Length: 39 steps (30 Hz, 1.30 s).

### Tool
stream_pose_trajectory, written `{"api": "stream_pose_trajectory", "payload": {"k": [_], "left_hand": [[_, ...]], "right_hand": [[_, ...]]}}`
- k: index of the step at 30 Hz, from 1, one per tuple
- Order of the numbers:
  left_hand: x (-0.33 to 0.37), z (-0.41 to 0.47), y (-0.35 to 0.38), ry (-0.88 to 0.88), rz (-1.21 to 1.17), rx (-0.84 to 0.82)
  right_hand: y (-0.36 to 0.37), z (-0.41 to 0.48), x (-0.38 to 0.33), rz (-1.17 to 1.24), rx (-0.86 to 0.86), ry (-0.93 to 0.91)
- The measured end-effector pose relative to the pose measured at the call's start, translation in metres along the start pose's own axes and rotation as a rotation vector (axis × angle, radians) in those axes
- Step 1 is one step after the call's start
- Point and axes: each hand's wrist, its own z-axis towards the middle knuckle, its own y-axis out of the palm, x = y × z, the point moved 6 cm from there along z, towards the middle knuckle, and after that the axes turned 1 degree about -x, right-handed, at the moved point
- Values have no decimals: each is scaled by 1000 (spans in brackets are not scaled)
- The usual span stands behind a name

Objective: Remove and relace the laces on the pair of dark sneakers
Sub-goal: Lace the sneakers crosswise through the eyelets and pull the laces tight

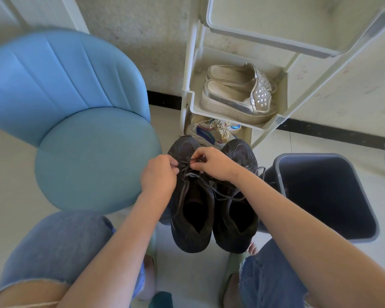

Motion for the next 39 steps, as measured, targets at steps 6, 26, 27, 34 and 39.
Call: {"api": "stream_pose_trajectory", "payload": {"k": [6, 26, 27, 34, 39], "left_hand": [[13, 15, 4, 61, 90, -133], [9, 13, 15, 125, -8, -60], [9, 13, 15, 126, -18, -65], [2, 18, 19, 76, -49, -114], [5, 21, 20, 85, 31, -142]], "right_hand": [[-26, -3, 5, 105, 111, 29], [-9, -3, 2, -20, 126, -61], [-11, -3, 3, -7, 118, -47], [-9, -1, 6, 0, 81, -7], [-24, 0, 15, 124, 79, 33]]}}
